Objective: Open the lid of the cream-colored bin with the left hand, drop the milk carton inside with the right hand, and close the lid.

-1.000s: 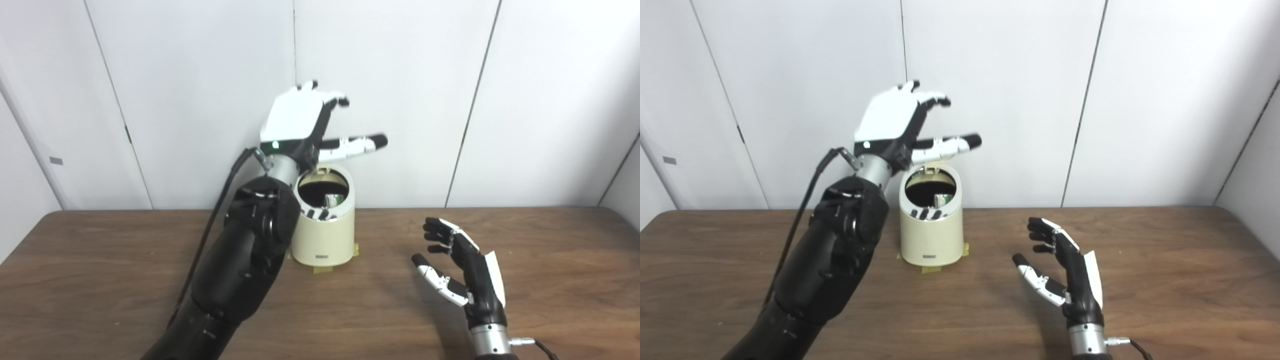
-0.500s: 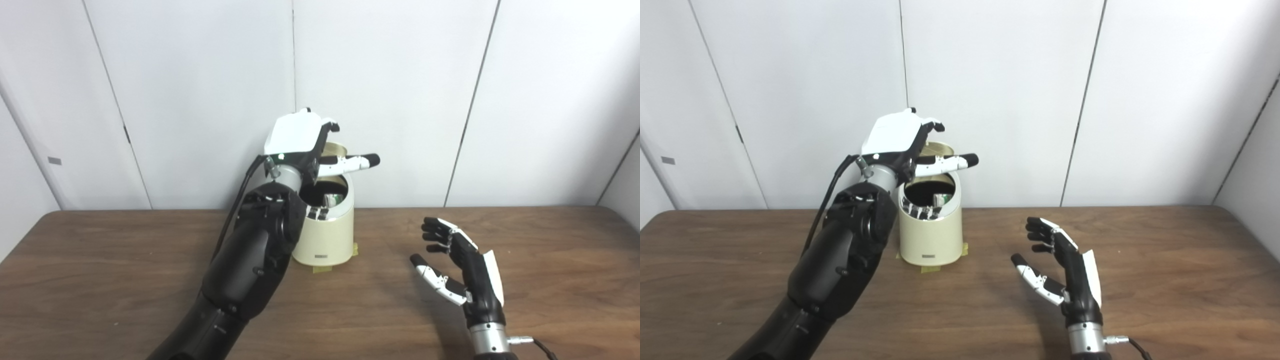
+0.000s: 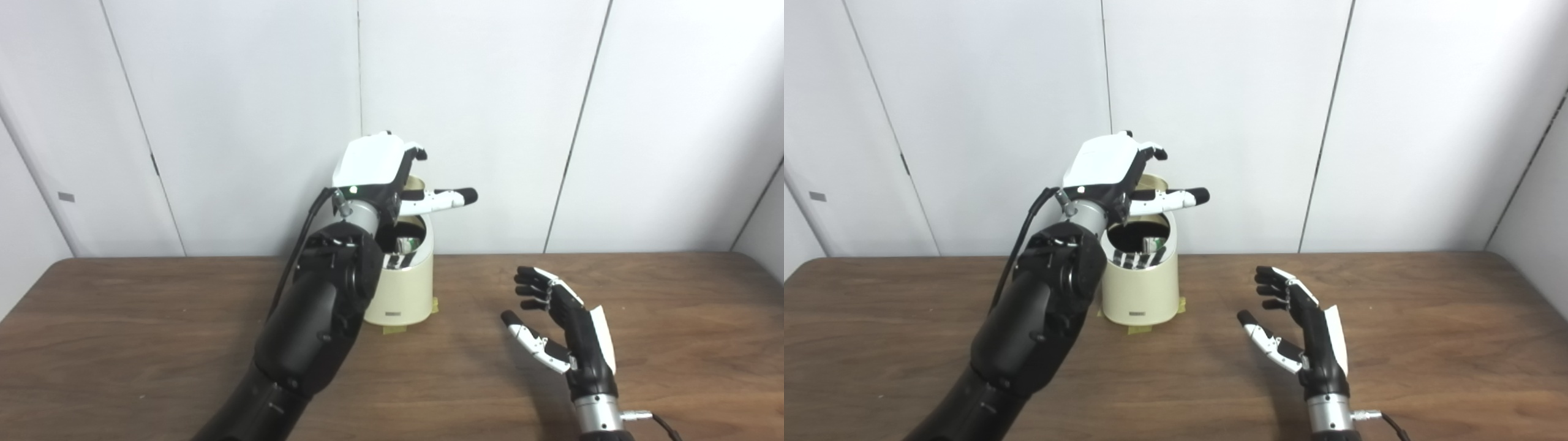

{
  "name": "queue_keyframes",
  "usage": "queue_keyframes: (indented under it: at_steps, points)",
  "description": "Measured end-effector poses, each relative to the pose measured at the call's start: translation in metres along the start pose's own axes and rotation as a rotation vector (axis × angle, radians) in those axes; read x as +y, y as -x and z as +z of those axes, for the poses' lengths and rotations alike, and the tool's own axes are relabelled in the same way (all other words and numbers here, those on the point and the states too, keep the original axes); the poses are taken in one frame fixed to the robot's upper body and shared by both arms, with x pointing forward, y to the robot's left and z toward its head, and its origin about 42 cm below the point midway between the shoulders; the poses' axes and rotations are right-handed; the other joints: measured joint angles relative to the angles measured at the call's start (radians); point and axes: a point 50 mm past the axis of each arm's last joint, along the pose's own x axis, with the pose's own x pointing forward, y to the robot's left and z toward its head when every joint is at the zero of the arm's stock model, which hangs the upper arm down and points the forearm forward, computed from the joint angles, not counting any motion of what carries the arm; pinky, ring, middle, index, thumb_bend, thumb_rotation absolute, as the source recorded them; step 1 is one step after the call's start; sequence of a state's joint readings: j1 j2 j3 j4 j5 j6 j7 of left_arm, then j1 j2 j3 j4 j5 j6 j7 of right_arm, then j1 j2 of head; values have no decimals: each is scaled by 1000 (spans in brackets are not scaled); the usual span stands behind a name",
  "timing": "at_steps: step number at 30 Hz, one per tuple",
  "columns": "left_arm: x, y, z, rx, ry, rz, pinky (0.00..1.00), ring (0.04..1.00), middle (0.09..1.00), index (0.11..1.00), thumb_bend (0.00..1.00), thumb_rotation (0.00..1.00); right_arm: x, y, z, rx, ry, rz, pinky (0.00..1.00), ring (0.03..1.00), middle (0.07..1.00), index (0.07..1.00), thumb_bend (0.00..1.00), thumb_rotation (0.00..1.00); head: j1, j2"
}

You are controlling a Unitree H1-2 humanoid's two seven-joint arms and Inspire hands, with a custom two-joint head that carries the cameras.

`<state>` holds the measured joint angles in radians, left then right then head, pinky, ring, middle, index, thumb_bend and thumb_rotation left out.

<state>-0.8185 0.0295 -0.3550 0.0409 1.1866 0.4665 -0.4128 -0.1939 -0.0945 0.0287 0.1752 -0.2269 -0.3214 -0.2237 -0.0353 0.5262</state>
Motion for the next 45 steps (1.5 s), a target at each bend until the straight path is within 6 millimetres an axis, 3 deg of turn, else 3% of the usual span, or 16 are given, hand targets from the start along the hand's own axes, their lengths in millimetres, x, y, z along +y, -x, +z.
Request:
queue_keyframes:
  at_steps: [4,9,14,18,24,26,33,43,45]
  points:
    - [-11,5,7,11,3,-58,1000,966,825,774,909,1000,1,0,0,3,-1,10,643,721,739,738,229,186,2,3]
    - [-15,7,6,17,-10,-75,1000,932,807,713,913,1000,1,0,0,12,1,10,642,721,739,738,240,248,-2,5]
    - [-19,8,6,17,-11,-91,1000,925,806,708,910,1000,1,0,0,21,5,13,606,694,726,732,243,232,-2,8]
    - [-26,12,4,21,-6,-110,1000,918,793,696,910,1000,1,1,-1,34,11,19,600,689,726,736,259,305,-2,11]
    - [-38,19,2,28,-1,-150,1000,917,796,747,911,1000,1,3,0,49,23,30,591,681,720,733,255,241,-2,14]
    - [-36,22,2,23,4,-151,1000,920,803,756,909,1000,1,3,-1,57,25,31,598,685,724,734,269,307,-2,15]
    - [-32,27,2,6,26,-158,1000,912,837,820,906,999,1,4,-1,61,29,34,590,678,726,742,275,339,2,17]
    - [-34,35,2,-9,17,-173,1000,848,839,848,890,1000,2,5,0,63,24,45,592,688,733,748,280,356,-2,21]
    - [-35,37,2,-9,19,-184,1000,846,838,846,890,1000,2,5,0,65,26,47,595,692,734,747,272,323,-2,23]
